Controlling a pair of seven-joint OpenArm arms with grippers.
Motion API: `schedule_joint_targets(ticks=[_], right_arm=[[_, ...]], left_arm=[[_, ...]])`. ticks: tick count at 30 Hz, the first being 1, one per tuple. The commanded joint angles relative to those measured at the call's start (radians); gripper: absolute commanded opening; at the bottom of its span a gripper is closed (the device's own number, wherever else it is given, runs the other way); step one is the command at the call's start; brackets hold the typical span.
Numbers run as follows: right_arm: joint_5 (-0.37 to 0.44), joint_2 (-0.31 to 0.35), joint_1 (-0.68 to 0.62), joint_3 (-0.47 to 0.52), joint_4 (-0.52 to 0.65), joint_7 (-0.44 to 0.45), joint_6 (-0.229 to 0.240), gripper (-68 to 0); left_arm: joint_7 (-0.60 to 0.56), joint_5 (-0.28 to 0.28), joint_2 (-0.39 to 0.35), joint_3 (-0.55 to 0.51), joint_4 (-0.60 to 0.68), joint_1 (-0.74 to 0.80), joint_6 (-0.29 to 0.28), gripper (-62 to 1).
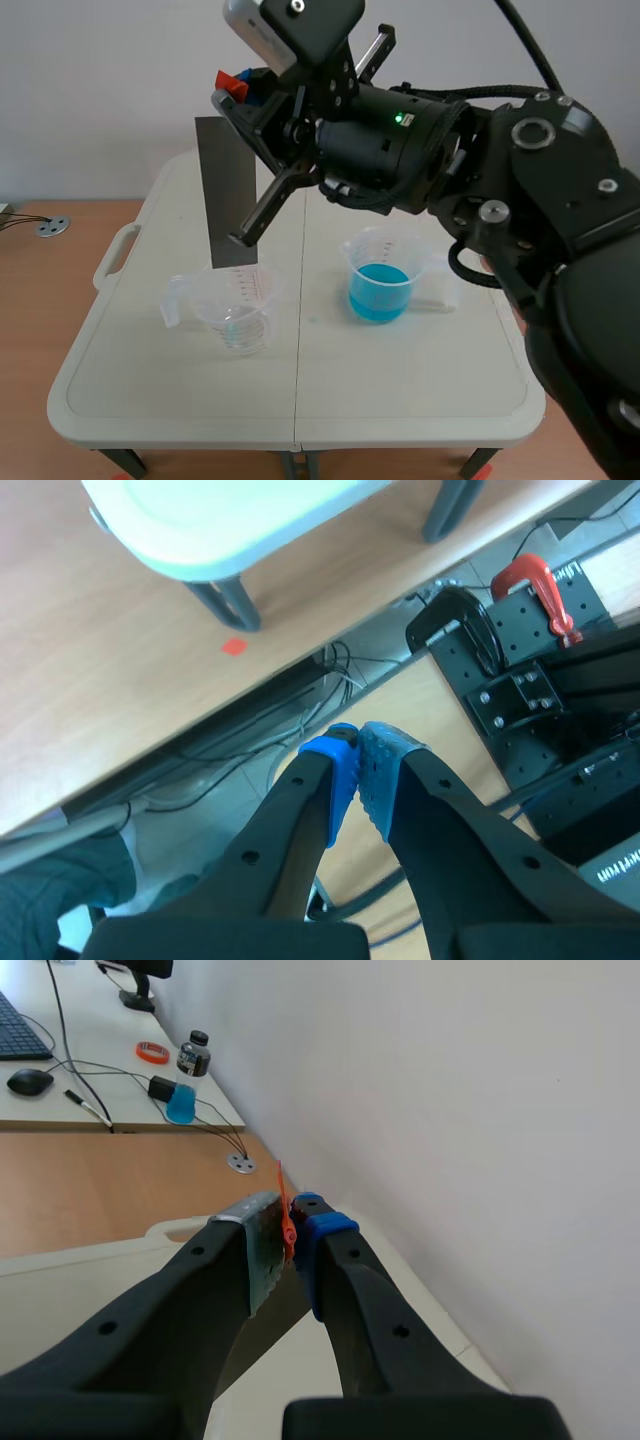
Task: Hold the metal plate by the orange handle, dip it into the blue solution, take it out and point at it, then put the plate back in the beaker on the left.
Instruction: 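Move the plate over the blue solution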
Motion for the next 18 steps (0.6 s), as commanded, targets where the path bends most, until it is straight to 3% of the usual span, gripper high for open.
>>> schedule_joint_targets(ticks=[1, 12, 18], right_arm=[[0.011, -0.002, 0.002, 0.019, 0.045, 0.009, -0.007, -66.2], [0.023, 0.036, -0.027, 0.142, 0.161, -0.017, 0.039, -66.2], [0.026, 0.060, -0.029, 0.235, 0.162, -0.017, 0.072, -66.2]], left_arm=[[-0.008, -0.002, 0.002, 0.005, 0.010, -0.007, -0.010, -59.4], [-0.019, 0.019, -0.006, 0.007, 0.010, -0.030, -0.020, -59.4], [-0.019, 0.018, -0.057, 0.009, 0.010, -0.085, -0.023, -59.4]])
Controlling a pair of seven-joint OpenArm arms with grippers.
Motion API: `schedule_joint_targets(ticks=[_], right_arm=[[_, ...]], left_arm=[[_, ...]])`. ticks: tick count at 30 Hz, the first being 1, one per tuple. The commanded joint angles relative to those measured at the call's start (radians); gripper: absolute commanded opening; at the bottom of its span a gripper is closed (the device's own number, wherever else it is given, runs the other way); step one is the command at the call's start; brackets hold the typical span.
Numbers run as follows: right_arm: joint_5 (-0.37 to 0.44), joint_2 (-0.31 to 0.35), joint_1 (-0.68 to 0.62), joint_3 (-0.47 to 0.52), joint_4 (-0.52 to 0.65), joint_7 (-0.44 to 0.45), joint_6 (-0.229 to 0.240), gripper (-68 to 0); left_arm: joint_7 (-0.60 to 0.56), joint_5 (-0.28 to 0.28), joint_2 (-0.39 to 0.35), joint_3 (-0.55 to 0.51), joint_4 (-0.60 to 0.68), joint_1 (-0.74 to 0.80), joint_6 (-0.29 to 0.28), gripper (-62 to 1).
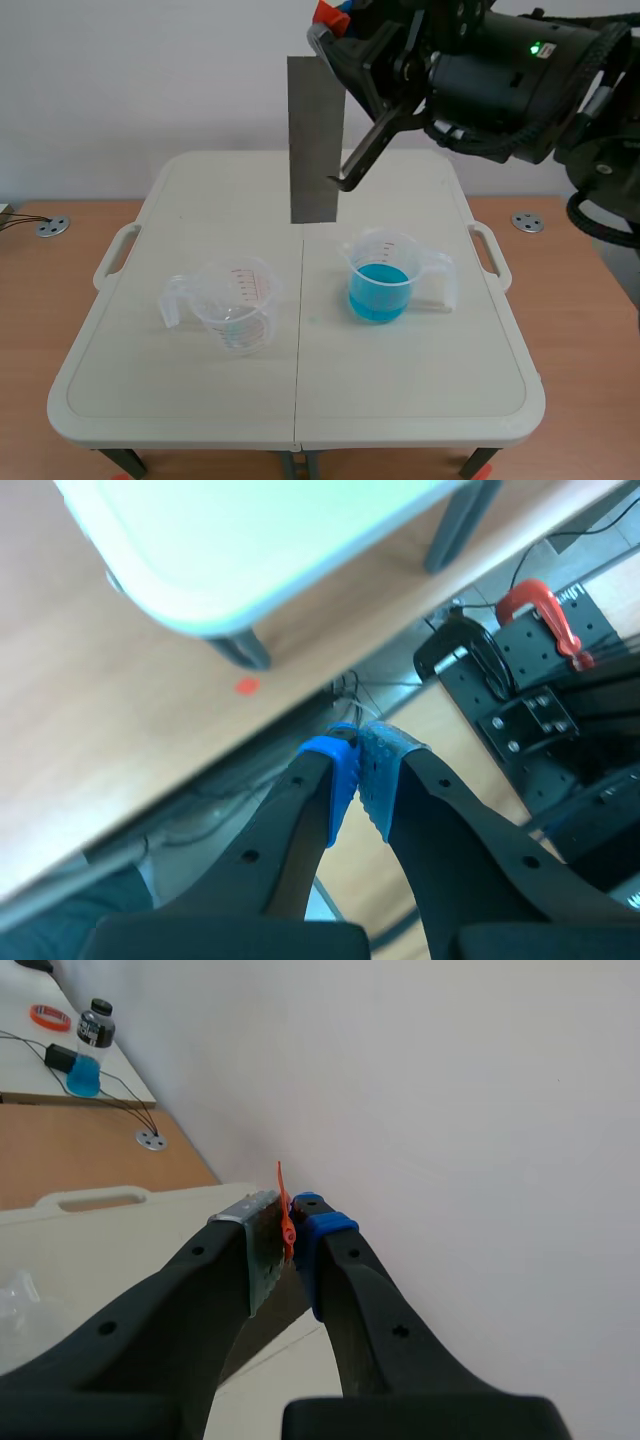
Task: Hold the metal plate by the orange handle, dip it into the blue solution, take it out and point at it, then put the plate back in the beaker on the left.
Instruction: 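Move the plate over the blue solution, then point at the plate with the left hand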
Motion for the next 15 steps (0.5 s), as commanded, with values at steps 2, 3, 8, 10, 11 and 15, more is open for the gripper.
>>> schedule_joint_targets(ticks=[2, 3, 8, 10, 11, 15], right_arm=[[0.037, 0.016, 0.011, 0.039, 0.013, 0.014, -0.003, -66.2], [0.041, 0.019, 0.012, 0.054, 0.013, 0.014, 0.005, -66.2], [0.056, 0.033, 0.011, 0.114, 0.013, 0.006, 0.023, -66.2], [0.059, 0.033, 0.011, 0.136, 0.011, 0.003, 0.032, -66.2], [0.059, 0.033, 0.012, 0.144, 0.008, 0.003, 0.039, -66.2], [0.060, 0.033, 0.012, 0.156, -0.025, 0.003, 0.041, -66.2]], left_arm=[[-0.014, -0.007, -0.026, 0.001, 0.010, -0.029, -0.005, -59.4], [-0.013, -0.008, -0.035, 0.001, 0.010, -0.038, -0.005, -59.4], [-0.014, -0.018, -0.084, 0.002, 0.010, -0.090, -0.006, -59.4], [-0.014, -0.036, -0.107, 0.002, 0.010, -0.112, -0.011, -59.4], [-0.014, -0.047, -0.119, 0.002, 0.010, -0.122, -0.016, -59.4], [-0.020, -0.097, -0.162, 0.002, 0.010, -0.174, -0.032, -59.4]])
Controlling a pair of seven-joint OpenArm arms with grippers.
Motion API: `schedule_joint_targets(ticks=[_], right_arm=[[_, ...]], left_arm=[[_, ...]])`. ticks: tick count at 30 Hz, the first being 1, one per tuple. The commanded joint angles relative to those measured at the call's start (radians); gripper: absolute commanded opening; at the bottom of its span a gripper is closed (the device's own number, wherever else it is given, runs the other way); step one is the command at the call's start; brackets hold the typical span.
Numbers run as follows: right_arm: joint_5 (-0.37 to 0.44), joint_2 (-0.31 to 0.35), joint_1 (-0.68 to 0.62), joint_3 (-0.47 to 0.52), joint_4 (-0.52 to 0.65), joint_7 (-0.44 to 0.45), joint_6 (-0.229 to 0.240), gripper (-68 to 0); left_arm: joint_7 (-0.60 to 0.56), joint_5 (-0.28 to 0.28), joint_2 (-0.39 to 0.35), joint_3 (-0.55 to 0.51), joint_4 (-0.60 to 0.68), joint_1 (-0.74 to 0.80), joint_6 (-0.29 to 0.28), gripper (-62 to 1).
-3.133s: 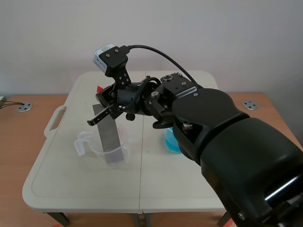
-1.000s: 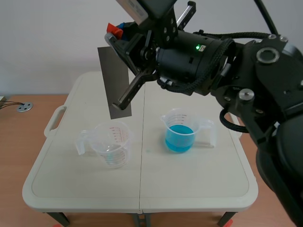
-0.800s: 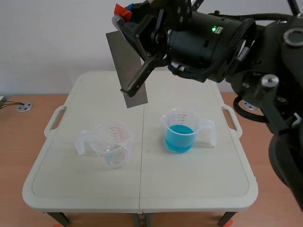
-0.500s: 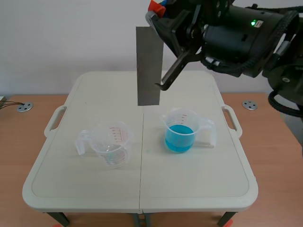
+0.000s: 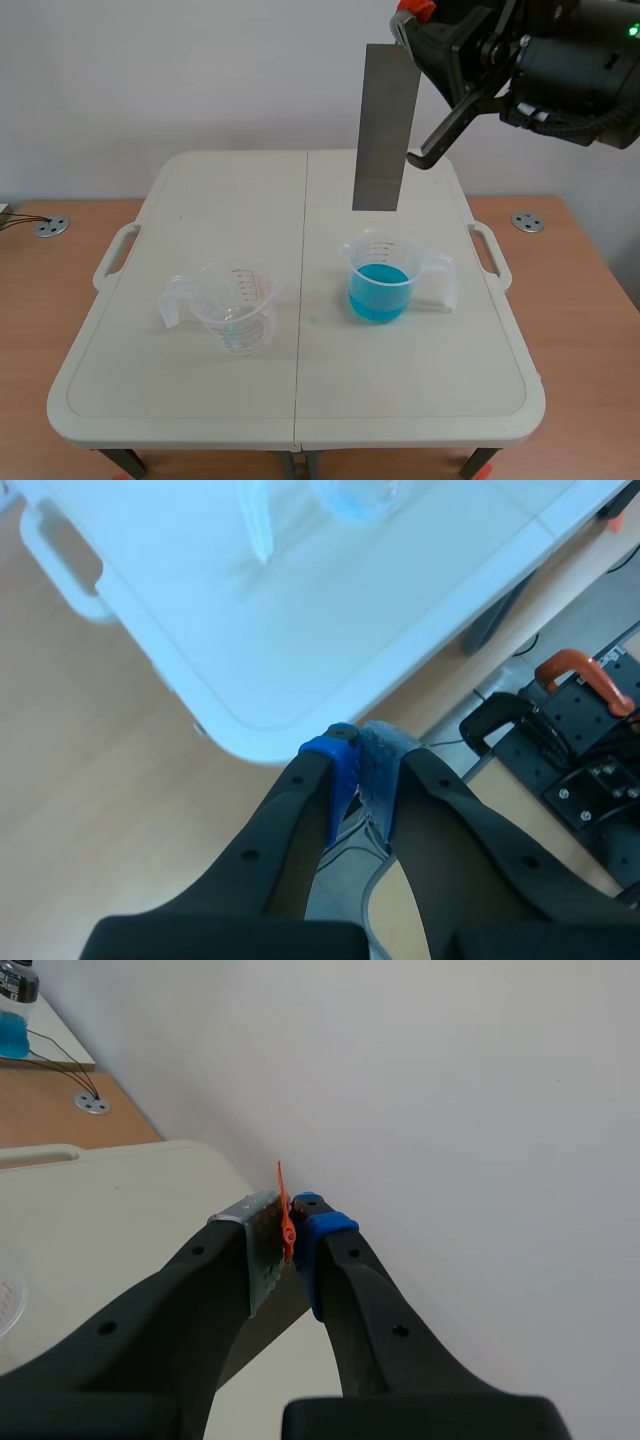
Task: Hold the metal plate by the orange handle, dip it into the blue solution, take it out and point at it, then put the plate back in the beaker on the left.
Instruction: 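Point at the plate with the left hand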
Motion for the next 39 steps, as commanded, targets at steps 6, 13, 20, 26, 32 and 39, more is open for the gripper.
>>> schedule_joint_targets(ticks=[6, 13, 20, 26, 32, 39], right_arm=[[0.014, 0.005, 0.030, 0.001, -0.096, 0.012, -0.007, -66.2], [0.014, 0.019, 0.062, 0.001, -0.153, 0.035, -0.007, -66.2], [0.013, 0.022, 0.065, 0.001, -0.155, 0.043, -0.007, -66.2], [0.013, 0.021, 0.065, 0.001, -0.155, 0.043, -0.007, -66.2], [0.013, 0.021, 0.065, 0.001, -0.155, 0.045, -0.007, -66.2], [0.013, 0.021, 0.064, 0.001, -0.155, 0.045, -0.007, -66.2]], left_arm=[[-0.020, -0.045, -0.045, 0.037, 0.010, -0.128, 0.002, -59.4], [-0.017, -0.043, -0.056, 0.183, 0.010, -0.340, 0.003, -59.4], [0.061, -0.028, -0.056, 0.373, 0.008, -0.587, 0.007, -59.4], [0.124, -0.028, -0.045, 0.550, -0.023, -0.808, 0.027, -59.5], [0.161, -0.025, 0.026, 0.700, -0.127, -1.014, 0.044, -59.4], [0.174, 0.032, 0.127, 0.850, -0.286, -1.203, 0.032, -59.4]])
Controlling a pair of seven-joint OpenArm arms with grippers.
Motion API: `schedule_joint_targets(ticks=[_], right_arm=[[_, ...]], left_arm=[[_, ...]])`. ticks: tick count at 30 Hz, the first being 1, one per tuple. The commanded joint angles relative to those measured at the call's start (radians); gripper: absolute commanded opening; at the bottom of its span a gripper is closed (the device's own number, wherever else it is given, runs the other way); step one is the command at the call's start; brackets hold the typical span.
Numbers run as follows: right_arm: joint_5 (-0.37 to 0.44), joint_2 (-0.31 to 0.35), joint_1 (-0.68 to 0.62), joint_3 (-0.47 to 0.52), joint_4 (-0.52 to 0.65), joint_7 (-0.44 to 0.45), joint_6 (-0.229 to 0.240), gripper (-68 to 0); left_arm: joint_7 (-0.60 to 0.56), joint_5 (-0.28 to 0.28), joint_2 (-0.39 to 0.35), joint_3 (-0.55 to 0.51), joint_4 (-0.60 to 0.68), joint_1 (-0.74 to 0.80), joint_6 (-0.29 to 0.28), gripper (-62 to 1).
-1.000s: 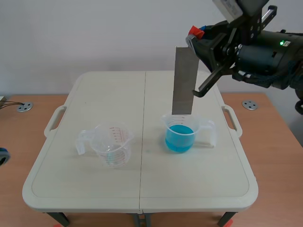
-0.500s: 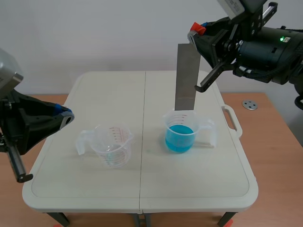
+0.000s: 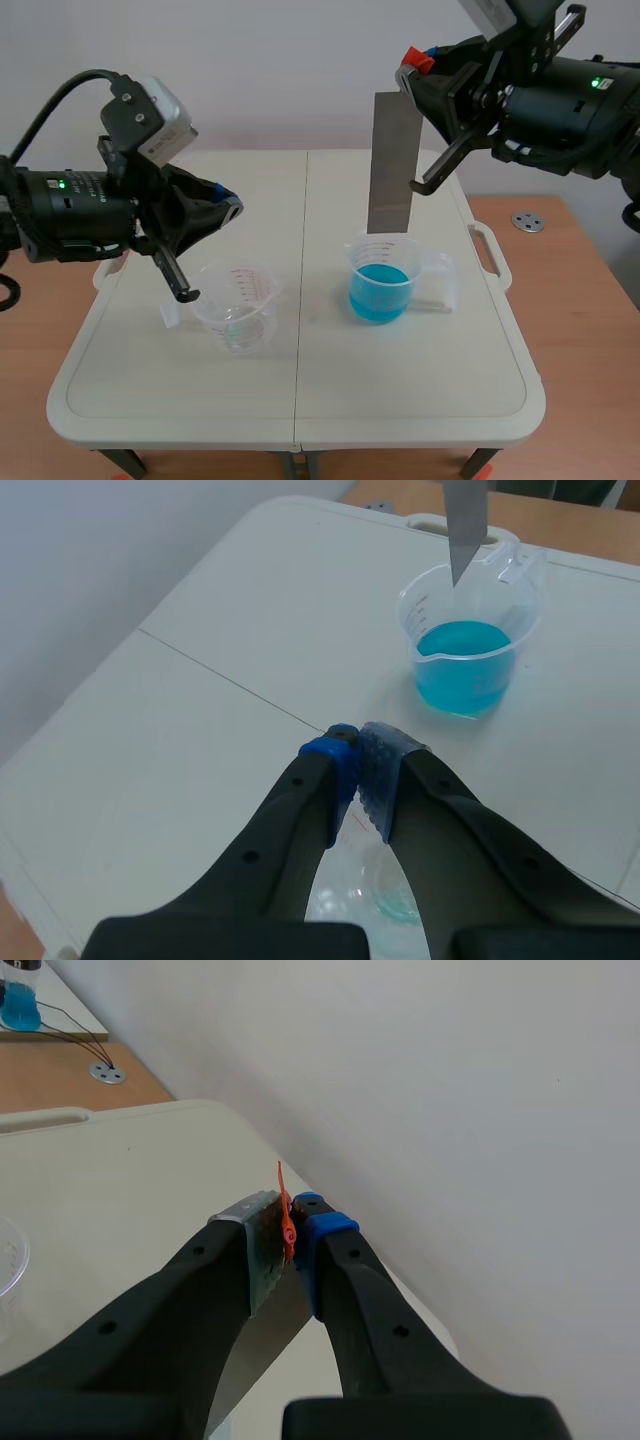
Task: Hold the metal plate by the orange handle, dip it into the blue solution, take it out and point at it, then put the plate back in the beaker on the left.
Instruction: 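Point at the plate with the left hand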
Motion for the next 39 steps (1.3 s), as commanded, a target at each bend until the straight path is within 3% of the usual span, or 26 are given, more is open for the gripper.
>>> schedule_joint_targets(ticks=[1, 9, 18, 21, 28, 35, 39], right_arm=[[0.014, 0.007, 0.017, 0.002, 0.014, 0.014, -0.007, -66.2], [0.014, 0.007, 0.017, 0.002, 0.014, 0.015, -0.007, -66.2], [0.014, 0.007, 0.017, 0.002, 0.014, 0.015, -0.007, -66.2], [0.014, 0.007, 0.017, 0.002, 0.014, 0.015, -0.007, -66.2], [0.014, 0.007, 0.017, 0.002, 0.014, 0.015, -0.007, -66.2], [0.015, 0.007, 0.017, 0.002, 0.014, 0.016, -0.007, -66.2], [0.015, 0.007, 0.017, 0.002, 0.014, 0.019, -0.007, -66.2]], left_arm=[[-0.015, 0.004, 0.024, 0.012, -0.018, -0.031, -0.013, -59.4], [-0.015, 0.042, 0.146, 0.101, -0.190, -0.182, -0.048, -59.4], [-0.015, 0.045, 0.218, 0.141, -0.259, -0.253, -0.186, -59.4], [-0.014, 0.071, 0.238, 0.148, -0.264, -0.256, -0.213, -59.4], [-0.014, 0.180, 0.294, 0.199, -0.269, -0.256, -0.211, -59.4], [-0.020, 0.261, 0.363, 0.209, -0.335, -0.256, -0.132, -59.4], [-0.061, 0.304, 0.377, 0.209, -0.364, -0.256, -0.127, -59.4]])
